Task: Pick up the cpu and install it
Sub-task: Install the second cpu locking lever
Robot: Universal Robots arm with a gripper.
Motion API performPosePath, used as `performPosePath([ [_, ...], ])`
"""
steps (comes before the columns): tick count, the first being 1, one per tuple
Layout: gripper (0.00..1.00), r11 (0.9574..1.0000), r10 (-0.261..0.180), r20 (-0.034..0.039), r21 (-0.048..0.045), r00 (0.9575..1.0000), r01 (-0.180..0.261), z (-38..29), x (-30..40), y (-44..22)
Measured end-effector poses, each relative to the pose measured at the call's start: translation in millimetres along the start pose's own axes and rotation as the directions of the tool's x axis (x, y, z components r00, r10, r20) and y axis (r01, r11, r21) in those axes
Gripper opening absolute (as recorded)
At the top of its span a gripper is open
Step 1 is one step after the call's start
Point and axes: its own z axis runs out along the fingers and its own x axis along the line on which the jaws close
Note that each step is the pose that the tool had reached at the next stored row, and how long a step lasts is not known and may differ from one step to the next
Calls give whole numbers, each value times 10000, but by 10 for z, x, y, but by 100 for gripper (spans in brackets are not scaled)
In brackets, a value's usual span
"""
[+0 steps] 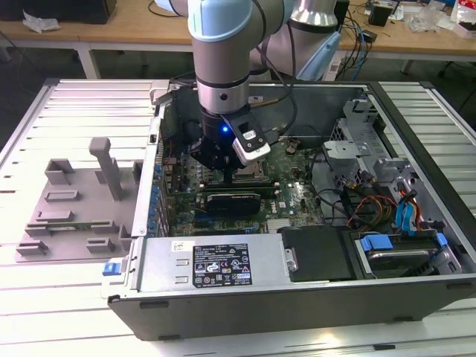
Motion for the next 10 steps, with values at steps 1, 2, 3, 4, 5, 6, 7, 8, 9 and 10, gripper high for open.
performPosePath([
  [1, 11, 10000, -4, 1, -1, 10000, 4, 1, 0, 0],
  [2, 11, 10000, -8, 1, -30, 10000, 8, 1, -1, 0],
  [3, 11, 10000, -16, 2, -44, 10000, 16, 1, -1, -1],
  [4, 11, 10000, -22, 3, -52, 10000, 22, 2, -1, -3],
  [5, 11, 10000, -31, 2, -58, 10000, 31, 1, -1, -7],
  [6, 11, 10000, -38, 3, -61, 10000, 38, 2, -1, -12],
  [7, 11, 10000, -41, 2, -61, 10000, 41, 2, -2, -14],
  [8, 11, 10000, -49, 1, -61, 10000, 49, 2, -5, -22],
  [9, 11, 10000, -52, 1, -61, 10000, 52, 2, -7, -28],
  [10, 11, 10000, -55, 0, -62, 10000, 55, 3, -9, -37],
])
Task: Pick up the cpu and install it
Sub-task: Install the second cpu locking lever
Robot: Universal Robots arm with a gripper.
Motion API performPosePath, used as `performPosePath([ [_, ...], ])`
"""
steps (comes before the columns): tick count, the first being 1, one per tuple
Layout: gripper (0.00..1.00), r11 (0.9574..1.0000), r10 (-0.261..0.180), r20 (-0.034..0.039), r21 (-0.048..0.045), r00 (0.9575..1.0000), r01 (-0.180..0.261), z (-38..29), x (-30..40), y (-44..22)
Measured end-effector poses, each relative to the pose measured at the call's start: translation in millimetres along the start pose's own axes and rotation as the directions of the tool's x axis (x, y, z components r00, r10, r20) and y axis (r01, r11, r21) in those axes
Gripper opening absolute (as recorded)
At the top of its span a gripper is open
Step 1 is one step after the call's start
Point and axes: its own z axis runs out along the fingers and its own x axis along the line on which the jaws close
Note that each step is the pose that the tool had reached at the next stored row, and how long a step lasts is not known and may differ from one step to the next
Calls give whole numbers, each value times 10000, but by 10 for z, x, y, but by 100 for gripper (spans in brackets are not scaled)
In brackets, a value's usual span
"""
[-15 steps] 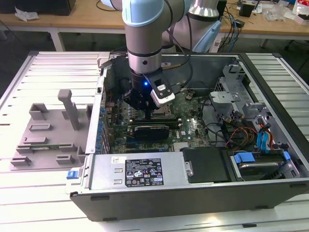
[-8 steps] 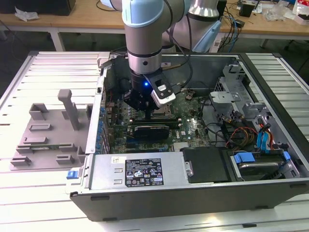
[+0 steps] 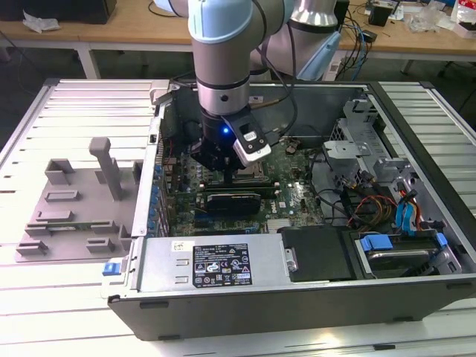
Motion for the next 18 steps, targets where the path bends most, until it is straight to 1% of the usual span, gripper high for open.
performPosePath([
  [2, 11, 10000, -11, -2, 1, 10000, 11, 0, -1, -17],
  [4, 11, 10000, -24, -1, -1, 10000, 24, 1, -1, -20],
  [5, 11, 9999, -74, -1, -101, 10000, 74, 10, 8, -22],
  [6, 11, 9997, -115, 1, -223, 9999, 115, 18, 20, -24],
  [7, 11, 9996, -129, 2, -270, 9999, 129, 20, 23, -24],
  [8, 11, 9993, -145, 3, -337, 9999, 145, 23, 27, -26],
  [9, 11, 9987, -168, 5, -476, 9999, 169, 28, 32, -29],
  [10, 11, 9981, -182, 6, -582, 9998, 182, 31, 36, -31],
  [11, 11, 9973, -197, 9, -710, 9998, 197, 36, 40, -33],
  [12, 11, 9968, -205, 10, -775, 9998, 205, 40, 41, -36],
  [15, 11, 9965, -275, 11, -791, 9996, 275, 41, 40, -39],
  [18, 11, 9953, -550, 1, -800, 9985, 548, 40, 34, -39],
])
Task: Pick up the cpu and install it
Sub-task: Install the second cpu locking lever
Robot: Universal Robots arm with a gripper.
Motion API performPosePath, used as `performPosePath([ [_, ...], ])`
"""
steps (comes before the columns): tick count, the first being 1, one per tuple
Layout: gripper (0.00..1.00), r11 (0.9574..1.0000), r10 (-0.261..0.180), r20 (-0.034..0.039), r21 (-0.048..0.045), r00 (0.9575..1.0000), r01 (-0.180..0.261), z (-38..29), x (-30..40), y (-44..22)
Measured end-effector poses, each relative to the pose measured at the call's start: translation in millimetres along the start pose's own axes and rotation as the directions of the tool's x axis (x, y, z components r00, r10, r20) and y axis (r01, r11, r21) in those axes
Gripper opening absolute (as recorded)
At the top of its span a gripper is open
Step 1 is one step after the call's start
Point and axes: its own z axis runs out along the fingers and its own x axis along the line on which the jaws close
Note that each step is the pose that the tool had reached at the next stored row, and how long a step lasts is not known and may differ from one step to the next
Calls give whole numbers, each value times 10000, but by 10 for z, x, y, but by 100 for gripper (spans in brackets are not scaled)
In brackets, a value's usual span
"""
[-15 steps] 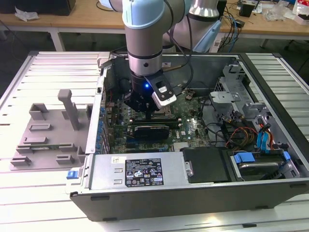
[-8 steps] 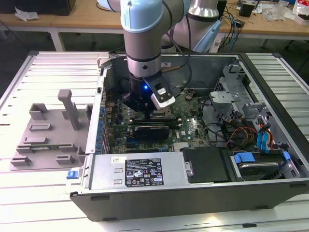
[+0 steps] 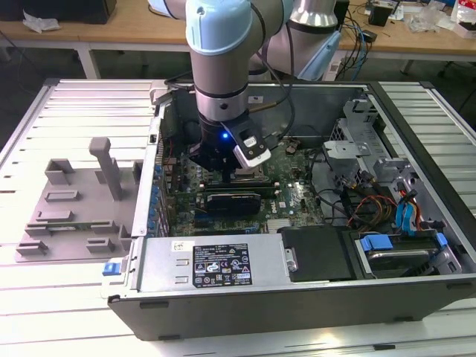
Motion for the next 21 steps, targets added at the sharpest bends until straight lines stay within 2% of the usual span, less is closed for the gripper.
performPosePath([
  [3, 11, 10000, -55, -3, -1, 10000, 55, -6, -3, 1],
  [4, 11, 10000, -63, -4, 7, 10000, 63, -31, -5, 2],
  [14, 11, 10000, -62, -50, 14, 10000, 62, -44, -44, -24],
  [16, 11, 10000, -63, -69, 18, 10000, 63, -46, -56, -65],
  [21, 11, 9999, -122, -73, 13, 9999, 122, -48, -53, -105],
])
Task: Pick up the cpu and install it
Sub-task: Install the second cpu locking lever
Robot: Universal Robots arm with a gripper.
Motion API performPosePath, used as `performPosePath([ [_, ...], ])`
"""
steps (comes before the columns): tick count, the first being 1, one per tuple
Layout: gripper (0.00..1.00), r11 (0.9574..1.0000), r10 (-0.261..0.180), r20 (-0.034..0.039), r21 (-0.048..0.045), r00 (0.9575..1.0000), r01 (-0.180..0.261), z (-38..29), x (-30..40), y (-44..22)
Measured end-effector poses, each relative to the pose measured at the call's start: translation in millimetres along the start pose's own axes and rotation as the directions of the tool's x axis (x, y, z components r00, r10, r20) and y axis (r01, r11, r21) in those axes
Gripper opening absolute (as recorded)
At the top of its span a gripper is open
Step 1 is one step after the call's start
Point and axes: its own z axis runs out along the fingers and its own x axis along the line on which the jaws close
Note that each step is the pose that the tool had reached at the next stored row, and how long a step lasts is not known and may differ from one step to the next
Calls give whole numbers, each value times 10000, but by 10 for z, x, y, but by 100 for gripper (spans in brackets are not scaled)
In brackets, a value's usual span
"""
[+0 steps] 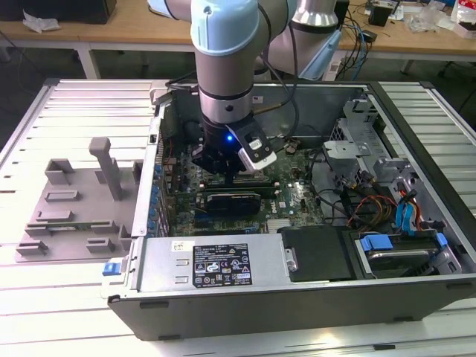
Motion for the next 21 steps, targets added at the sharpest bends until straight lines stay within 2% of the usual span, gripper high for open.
performPosePath([
  [1, 11, 10000, -24, 0, -28, 10000, 24, 0, 1, -2],
  [2, 11, 9999, -54, 7, -120, 10000, 54, 0, 7, -4],
  [6, 11, 9992, -112, 28, -382, 9999, 113, 2, 21, -14],
  [7, 11, 9987, -132, 37, -497, 9999, 134, 5, 27, -25],
  [8, 11, 9976, -160, 49, -674, 9999, 163, 10, 37, -50],
  [12, 11, 9952, -203, 70, -959, 9998, 209, 38, 59, -79],
  [13, 11, 9931, -216, 86, -1147, 9997, 224, 54, 77, -82],
  [15, 11, 9913, -226, 98, -1297, 9997, 237, 81, 99, -88],
  [17, 11, 9886, -229, 117, -1488, 9997, 244, 99, 114, -89],
  [18, 11, 9877, -228, 122, -1542, 9997, 244, 104, 118, -89],
  [21, 11, 9872, -232, 126, -1573, 9997, 249, 111, 130, -88],
])
